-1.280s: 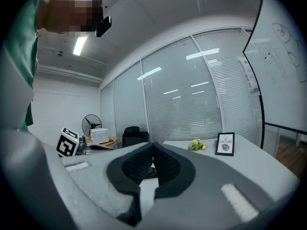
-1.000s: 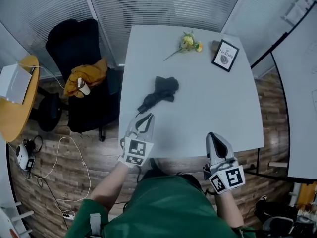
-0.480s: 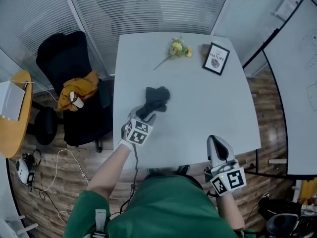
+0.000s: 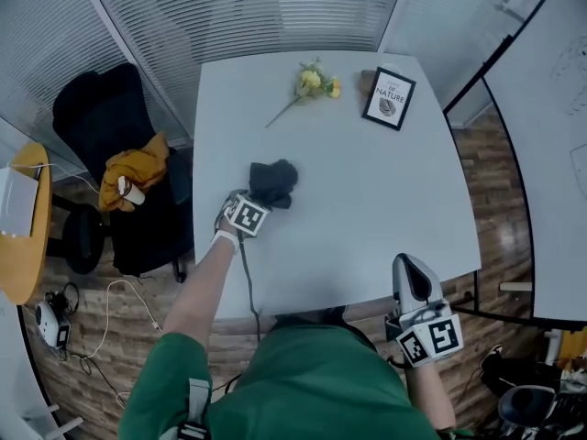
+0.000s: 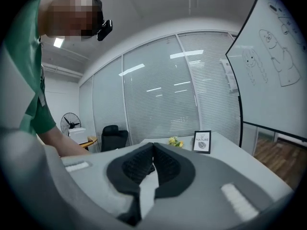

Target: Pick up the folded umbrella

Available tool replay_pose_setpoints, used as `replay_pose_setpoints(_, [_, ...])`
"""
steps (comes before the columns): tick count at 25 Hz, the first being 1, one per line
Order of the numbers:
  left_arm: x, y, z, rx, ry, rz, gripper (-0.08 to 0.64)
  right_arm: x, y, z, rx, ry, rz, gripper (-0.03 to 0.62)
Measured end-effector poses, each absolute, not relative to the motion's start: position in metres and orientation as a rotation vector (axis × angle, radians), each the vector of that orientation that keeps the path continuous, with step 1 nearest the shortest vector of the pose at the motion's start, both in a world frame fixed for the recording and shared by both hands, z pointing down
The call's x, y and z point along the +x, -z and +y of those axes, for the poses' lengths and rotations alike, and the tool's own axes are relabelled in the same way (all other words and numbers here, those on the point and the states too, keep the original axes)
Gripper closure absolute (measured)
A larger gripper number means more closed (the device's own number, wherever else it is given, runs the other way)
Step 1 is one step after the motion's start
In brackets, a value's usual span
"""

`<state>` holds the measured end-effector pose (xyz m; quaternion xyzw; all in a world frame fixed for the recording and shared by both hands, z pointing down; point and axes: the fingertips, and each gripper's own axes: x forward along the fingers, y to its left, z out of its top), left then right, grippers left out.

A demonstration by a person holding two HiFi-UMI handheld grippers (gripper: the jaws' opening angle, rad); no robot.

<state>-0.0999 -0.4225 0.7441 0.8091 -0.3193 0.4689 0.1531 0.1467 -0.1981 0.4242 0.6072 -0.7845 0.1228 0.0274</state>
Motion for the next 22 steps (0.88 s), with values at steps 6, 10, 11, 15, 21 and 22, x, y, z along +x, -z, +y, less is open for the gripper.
replay_pose_setpoints(6, [-0.108, -0.764, -0.430, 2.211, -1.368, -0.940, 0.201, 0.189, -0.433, -0.186, 1.984, -0.450, -2.354, 0.589])
replay_pose_setpoints(10, [-0.105, -0.765, -0.424, 2.203, -1.365, -0.935, 0.217, 0.201, -0.441, -0.184, 2.010, -0.511, -2.348, 0.589])
replay_pose_setpoints(11, [-0.104, -0.765, -0.423, 2.205, -1.366, -0.935, 0.225, 0.202, -0.442, -0.184, 2.009, -0.520, -2.351, 0.589])
replay_pose_setpoints(15, [-0.099, -0.762, -0.417, 2.203, -1.350, -0.977, 0.256, 0.202, -0.442, -0.188, 1.986, -0.526, -2.371, 0.589])
replay_pose_setpoints(21, [-0.090, -0.759, -0.397, 2.145, -1.096, -0.965, 0.276, 0.199, -0.443, -0.188, 1.951, -0.531, -2.408, 0.589])
replay_pose_setpoints(22, [-0.090, -0.757, -0.393, 2.137, -1.053, -0.962, 0.276, 0.199, -0.443, -0.189, 1.946, -0.535, -2.417, 0.589])
